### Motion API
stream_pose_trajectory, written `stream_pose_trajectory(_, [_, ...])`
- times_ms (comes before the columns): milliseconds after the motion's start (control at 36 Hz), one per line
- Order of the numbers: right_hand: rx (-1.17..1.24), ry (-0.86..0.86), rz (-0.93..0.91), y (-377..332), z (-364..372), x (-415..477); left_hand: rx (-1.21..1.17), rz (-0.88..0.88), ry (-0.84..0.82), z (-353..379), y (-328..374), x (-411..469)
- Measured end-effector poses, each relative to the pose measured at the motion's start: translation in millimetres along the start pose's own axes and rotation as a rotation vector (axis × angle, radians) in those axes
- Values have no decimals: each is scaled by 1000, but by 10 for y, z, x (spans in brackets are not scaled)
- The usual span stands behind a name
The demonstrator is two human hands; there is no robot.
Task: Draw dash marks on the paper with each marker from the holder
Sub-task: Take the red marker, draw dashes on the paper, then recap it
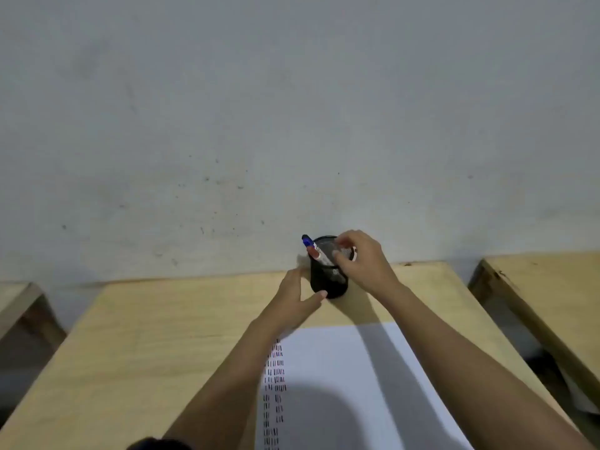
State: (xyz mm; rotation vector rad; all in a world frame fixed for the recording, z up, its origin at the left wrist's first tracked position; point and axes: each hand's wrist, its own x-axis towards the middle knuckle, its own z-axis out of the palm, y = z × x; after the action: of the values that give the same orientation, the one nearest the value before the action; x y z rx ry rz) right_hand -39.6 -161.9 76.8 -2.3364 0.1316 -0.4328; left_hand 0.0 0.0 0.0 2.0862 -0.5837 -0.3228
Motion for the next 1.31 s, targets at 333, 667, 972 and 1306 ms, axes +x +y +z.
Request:
stream_pose_trajectory(333, [-93, 55, -233, -335, -6, 276, -400, 145, 259, -12, 321, 286])
stream_pose_trajectory(667, [-38, 81, -212, -414, 9, 278, -414, 158, 302, -22, 433, 293])
stream_pose_trajectory(972, [122, 246, -331, -697, -273, 162, -371, 84, 333, -114, 592, 188])
stream_pose_trajectory(1306, [-42, 249, -510, -859, -462, -356, -429, 214, 450, -603, 880, -501])
